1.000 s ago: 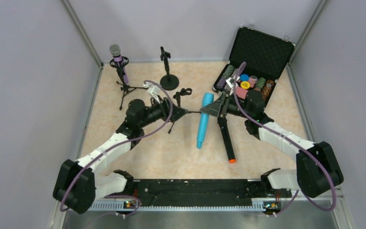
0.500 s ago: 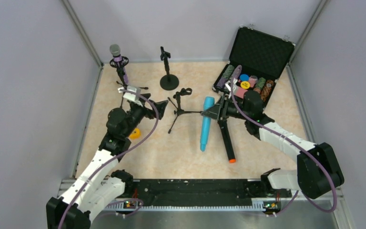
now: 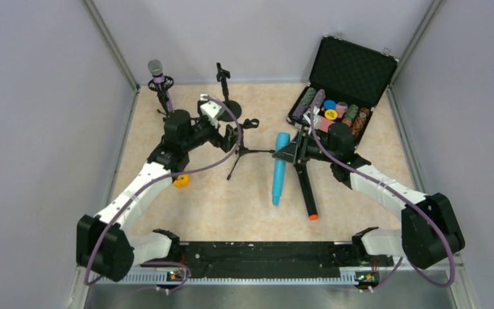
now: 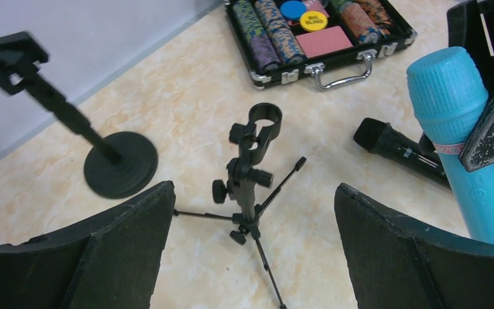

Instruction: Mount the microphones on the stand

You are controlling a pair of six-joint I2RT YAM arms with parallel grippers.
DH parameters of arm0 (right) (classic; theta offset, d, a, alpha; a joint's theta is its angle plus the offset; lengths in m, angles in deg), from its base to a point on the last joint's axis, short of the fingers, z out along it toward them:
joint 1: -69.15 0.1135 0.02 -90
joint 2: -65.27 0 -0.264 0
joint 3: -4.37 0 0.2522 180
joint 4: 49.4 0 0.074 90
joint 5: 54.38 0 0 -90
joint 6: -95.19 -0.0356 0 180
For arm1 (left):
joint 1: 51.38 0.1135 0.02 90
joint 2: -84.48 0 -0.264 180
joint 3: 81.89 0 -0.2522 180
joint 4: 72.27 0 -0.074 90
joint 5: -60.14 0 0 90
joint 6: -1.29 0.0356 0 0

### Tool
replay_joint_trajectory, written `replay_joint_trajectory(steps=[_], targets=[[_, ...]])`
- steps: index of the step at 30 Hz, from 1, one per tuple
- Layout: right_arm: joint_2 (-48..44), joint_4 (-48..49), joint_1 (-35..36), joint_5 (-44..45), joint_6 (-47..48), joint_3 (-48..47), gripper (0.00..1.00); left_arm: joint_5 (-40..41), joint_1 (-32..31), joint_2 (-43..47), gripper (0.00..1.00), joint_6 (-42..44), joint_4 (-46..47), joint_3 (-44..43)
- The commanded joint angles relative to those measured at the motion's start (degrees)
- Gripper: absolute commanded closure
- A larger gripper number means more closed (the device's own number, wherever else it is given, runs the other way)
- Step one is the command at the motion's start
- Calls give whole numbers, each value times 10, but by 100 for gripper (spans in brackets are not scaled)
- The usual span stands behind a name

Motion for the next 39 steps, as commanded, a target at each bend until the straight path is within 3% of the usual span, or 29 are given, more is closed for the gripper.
replay_joint_trajectory(steps=[1,11,21,26,33,39], targets=[[-20,18,-1,4,8,-25,100,-93,3,-67,3,51,-23,-81],[-12,12,-2,4,4,-28,100,-105,2,-188,6,68,-31,-164],[-5,9,-3,7,7,-47,100,-148,2,-242,16,73,-29,-148],[-6,10,-3,8,4,-52,100,-156,1,-235,32,76,-16,-127],[-19,7,-3,18,4,-60,100,-150,0,-229,61,85,-28,-114],[-23,-6,-3,17,9,-76,100,-134,-10,-207,74,99,-36,-100]])
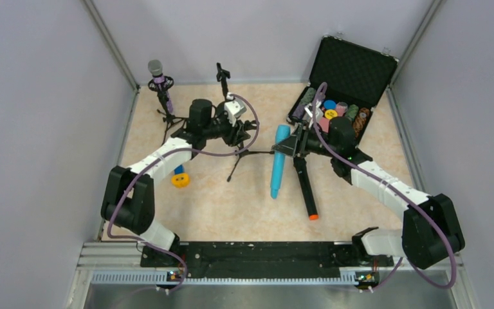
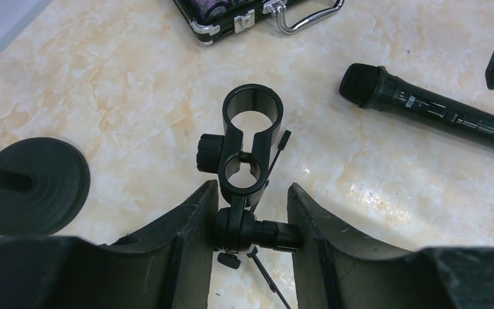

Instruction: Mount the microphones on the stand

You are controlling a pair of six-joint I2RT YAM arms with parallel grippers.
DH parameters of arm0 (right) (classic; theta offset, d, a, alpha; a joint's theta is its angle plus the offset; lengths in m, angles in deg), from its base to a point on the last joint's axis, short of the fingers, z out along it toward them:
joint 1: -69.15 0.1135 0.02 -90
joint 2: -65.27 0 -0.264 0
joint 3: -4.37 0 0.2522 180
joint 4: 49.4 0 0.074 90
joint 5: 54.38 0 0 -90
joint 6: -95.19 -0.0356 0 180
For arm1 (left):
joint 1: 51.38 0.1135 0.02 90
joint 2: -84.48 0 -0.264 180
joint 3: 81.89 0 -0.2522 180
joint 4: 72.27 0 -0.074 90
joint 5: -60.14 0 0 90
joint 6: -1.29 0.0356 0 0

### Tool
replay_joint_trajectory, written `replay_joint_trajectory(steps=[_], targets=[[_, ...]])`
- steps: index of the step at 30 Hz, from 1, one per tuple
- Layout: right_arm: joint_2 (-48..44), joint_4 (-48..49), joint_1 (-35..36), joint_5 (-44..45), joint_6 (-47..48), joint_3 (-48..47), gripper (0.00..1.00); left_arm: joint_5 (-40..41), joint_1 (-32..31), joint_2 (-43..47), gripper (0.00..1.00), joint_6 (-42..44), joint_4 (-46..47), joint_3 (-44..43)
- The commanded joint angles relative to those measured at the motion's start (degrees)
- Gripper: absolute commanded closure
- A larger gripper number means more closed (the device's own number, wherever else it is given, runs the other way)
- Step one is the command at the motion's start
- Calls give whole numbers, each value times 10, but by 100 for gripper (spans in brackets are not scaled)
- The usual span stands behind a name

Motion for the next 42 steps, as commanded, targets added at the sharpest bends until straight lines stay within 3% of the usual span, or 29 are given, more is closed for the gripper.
replay_joint_trajectory(steps=[1,13,22,30,36,42], targets=[[-26,9,-3,2,6,-43,100,2,-11,41,75,10,0,20],[-77,-25,-3,41,28,-77,100,67,-71,161,84,-8,43,126],[-115,-36,-5,74,49,-79,100,95,-142,234,85,-24,54,184],[-150,-28,-6,103,54,-79,100,83,-163,260,83,-25,68,215],[-166,-26,-6,124,61,-74,100,68,-165,258,76,-7,62,220],[-174,-29,-6,129,66,-69,100,64,-166,268,47,-8,71,222]])
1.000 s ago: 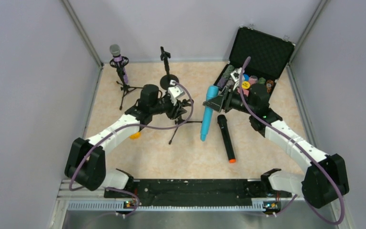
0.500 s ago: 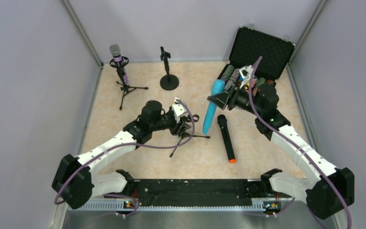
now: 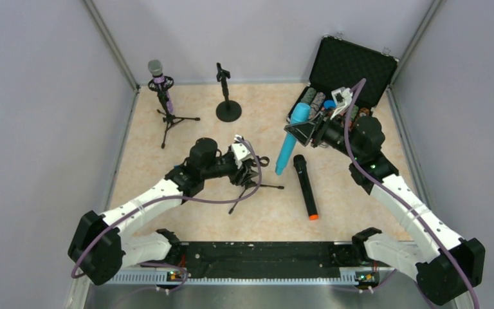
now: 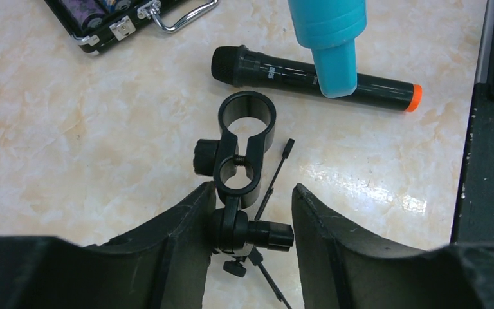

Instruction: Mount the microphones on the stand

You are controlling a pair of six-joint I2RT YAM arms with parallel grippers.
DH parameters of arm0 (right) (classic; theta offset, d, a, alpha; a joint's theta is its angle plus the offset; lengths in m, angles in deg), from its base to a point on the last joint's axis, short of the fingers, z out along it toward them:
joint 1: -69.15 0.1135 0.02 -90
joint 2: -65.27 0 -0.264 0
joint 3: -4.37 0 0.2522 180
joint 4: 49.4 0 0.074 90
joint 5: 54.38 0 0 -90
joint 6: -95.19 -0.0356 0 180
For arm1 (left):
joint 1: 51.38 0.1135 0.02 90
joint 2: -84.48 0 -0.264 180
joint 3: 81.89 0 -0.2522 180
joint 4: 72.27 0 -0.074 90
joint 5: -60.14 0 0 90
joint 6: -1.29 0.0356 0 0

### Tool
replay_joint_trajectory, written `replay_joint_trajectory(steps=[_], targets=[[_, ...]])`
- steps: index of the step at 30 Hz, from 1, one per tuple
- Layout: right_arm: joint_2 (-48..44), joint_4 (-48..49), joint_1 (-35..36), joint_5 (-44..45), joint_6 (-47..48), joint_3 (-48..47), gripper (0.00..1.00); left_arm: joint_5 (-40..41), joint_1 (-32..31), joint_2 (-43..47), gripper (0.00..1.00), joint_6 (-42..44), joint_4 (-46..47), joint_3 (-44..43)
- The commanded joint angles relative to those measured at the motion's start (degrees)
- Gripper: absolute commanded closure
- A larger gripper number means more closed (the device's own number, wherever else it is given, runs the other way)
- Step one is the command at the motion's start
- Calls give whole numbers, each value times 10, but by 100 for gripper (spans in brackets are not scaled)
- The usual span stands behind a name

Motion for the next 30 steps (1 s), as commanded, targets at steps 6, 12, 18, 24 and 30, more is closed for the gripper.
replay_joint_trajectory(steps=[6,12,18,24,30], targets=[[-21,30,-3,15,12,-14,100,-5,-4,46,6,-21,78,12],[-18,32,-2,12,11,-13,100,-13,-4,55,1,-53,113,16],[-20,24,-2,8,14,-12,100,-14,-4,45,1,-98,155,14],[-25,29,-2,15,16,-9,100,50,-3,15,1,-168,185,-16],[-22,30,-2,12,17,-14,100,86,1,-13,1,-185,190,-52]])
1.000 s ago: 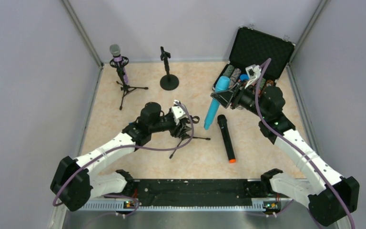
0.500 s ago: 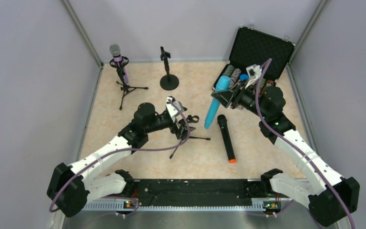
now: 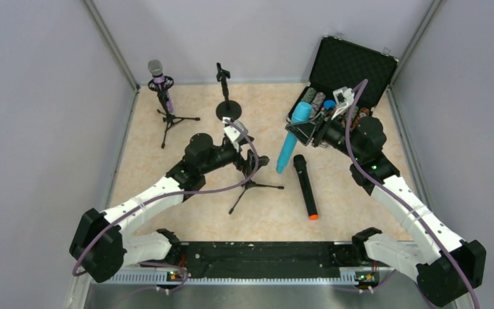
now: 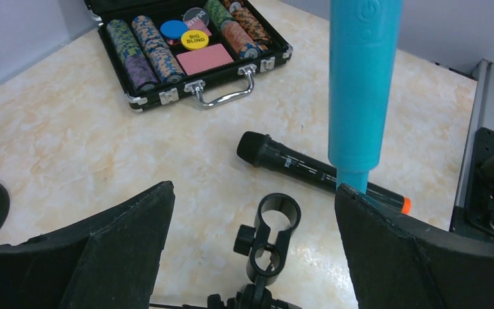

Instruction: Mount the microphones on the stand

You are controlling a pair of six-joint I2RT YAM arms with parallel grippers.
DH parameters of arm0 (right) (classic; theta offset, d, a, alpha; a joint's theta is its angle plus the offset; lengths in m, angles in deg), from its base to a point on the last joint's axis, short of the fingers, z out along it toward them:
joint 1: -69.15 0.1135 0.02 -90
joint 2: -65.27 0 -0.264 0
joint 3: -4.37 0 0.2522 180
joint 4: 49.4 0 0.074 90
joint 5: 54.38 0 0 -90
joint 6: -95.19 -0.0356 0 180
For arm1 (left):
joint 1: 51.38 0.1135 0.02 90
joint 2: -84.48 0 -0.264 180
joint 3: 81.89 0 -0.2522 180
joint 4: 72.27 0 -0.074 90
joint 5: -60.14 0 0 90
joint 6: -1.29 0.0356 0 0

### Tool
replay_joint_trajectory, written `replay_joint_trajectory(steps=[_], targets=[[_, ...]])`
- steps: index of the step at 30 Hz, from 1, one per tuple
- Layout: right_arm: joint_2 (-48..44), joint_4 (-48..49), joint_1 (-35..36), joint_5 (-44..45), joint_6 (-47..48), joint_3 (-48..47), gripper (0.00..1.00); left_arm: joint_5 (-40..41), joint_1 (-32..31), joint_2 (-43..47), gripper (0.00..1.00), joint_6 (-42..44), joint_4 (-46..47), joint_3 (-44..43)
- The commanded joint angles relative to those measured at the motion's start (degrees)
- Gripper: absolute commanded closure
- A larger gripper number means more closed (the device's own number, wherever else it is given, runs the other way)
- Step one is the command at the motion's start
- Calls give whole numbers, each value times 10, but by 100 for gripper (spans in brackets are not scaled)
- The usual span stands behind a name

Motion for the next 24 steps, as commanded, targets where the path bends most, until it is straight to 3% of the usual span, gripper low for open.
replay_joint_trajectory(steps=[1,12,24], targets=[[-14,30,-2,1,8,-14,100,38,3,-14,1,-30,43,-50],[-2,65,-3,-15,15,-18,100,84,33,3,1,-3,-24,-72],[34,98,-3,-74,71,-58,100,108,41,87,1,93,-67,-5]])
